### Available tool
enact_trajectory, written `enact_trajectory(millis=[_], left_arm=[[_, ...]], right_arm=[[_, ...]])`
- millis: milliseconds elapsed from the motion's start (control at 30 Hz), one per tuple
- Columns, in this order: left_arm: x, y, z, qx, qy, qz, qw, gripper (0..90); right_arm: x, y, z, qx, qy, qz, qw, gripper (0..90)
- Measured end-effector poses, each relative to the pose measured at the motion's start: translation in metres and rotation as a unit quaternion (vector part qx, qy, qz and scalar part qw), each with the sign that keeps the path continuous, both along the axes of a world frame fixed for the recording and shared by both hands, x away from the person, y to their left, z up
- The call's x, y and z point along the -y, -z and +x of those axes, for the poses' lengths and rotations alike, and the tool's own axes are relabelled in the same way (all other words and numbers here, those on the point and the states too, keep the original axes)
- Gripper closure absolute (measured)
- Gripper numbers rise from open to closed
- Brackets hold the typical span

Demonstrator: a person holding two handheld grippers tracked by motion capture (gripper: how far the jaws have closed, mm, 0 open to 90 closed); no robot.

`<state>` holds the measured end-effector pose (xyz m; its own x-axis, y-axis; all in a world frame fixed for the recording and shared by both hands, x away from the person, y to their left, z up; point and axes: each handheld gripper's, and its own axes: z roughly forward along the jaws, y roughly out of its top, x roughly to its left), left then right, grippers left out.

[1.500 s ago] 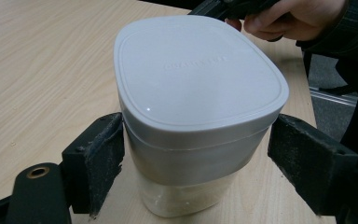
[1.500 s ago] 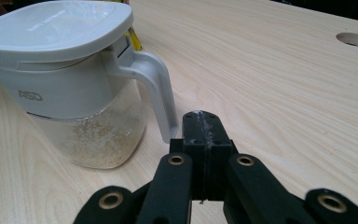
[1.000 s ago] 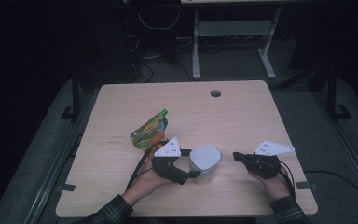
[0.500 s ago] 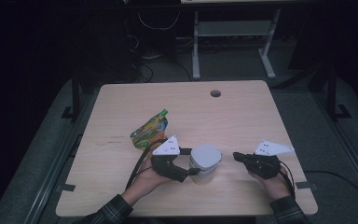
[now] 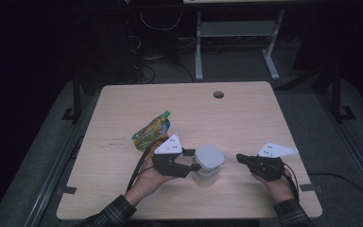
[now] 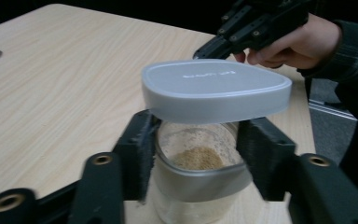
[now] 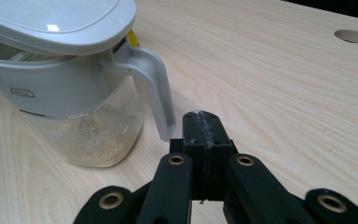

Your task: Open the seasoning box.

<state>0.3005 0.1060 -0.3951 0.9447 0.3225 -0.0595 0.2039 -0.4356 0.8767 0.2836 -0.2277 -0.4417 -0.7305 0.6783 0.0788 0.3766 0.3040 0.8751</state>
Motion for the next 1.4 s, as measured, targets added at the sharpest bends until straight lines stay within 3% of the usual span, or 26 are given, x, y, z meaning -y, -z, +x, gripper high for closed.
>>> enact_trajectory(millis=[167, 433, 633, 867, 1200, 1400], left_arm=[[0.002, -0.002, 0.000, -0.002, -0.002, -0.004, 1.0000, 65.0], [0.006, -0.005, -0.001, -0.005, 0.014, -0.007, 0.9999, 89.9], [0.008, -0.005, -0.001, -0.008, 0.020, 0.000, 0.9998, 90.0], [0.006, -0.006, 0.000, -0.009, 0.019, -0.002, 0.9998, 90.0], [0.007, -0.005, -0.001, -0.009, 0.021, -0.001, 0.9997, 90.0], [0.006, -0.006, 0.000, -0.011, 0.020, -0.001, 0.9997, 90.0]], right_arm=[[0.000, 0.000, 0.000, 0.000, 0.003, -0.001, 1.0000, 89.8], [0.000, -0.001, 0.000, -0.002, 0.007, 0.001, 1.0000, 89.9], [0.001, -0.003, 0.001, -0.010, 0.002, 0.011, 0.9999, 89.9], [-0.007, -0.015, 0.008, -0.010, -0.008, 0.017, 0.9998, 89.9], [-0.022, -0.039, 0.016, 0.012, -0.037, 0.037, 0.9986, 90.0], [-0.034, -0.045, 0.018, 0.018, -0.061, 0.031, 0.9975, 89.9]])
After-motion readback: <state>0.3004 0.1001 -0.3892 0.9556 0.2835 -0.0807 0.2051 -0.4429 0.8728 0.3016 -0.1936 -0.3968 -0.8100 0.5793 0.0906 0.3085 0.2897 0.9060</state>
